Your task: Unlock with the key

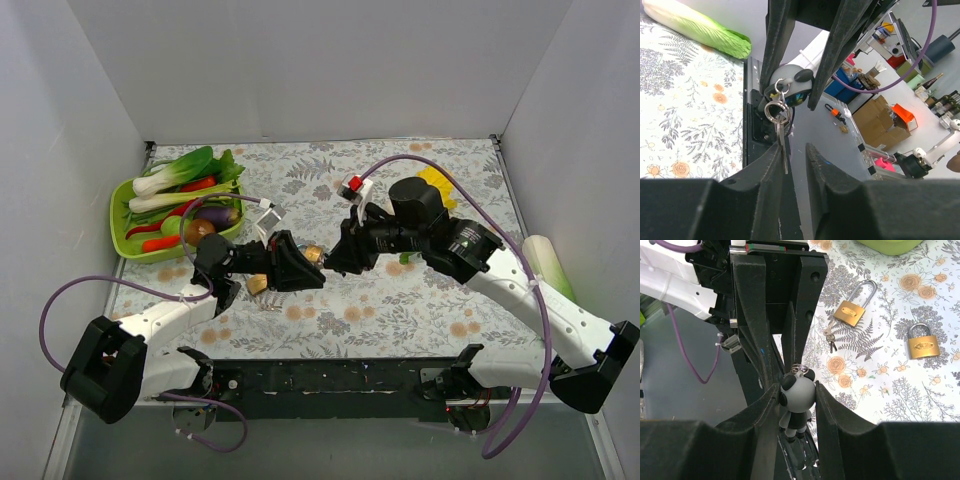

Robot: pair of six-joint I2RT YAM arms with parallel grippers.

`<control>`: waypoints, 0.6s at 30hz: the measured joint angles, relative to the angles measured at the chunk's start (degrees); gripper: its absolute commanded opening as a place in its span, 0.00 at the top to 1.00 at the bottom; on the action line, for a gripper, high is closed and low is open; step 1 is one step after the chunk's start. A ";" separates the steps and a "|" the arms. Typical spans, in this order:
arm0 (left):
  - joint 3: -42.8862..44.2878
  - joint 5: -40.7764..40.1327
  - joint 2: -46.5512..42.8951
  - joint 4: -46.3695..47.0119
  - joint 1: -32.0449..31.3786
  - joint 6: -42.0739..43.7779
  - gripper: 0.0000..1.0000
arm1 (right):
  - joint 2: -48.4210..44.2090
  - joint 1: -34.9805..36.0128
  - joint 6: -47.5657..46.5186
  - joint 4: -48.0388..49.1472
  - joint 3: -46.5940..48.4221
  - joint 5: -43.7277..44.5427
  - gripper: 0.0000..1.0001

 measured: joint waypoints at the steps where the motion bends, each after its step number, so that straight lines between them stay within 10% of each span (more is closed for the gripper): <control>1: 0.04 -0.09 0.00 -0.44 0.00 0.22 0.94 | -0.09 -0.02 0.02 0.02 -0.04 0.09 0.99; 18: 9.29 -1.46 -2.58 -32.11 0.00 22.25 1.00 | -3.34 -1.09 -1.66 -2.58 -3.10 0.09 0.89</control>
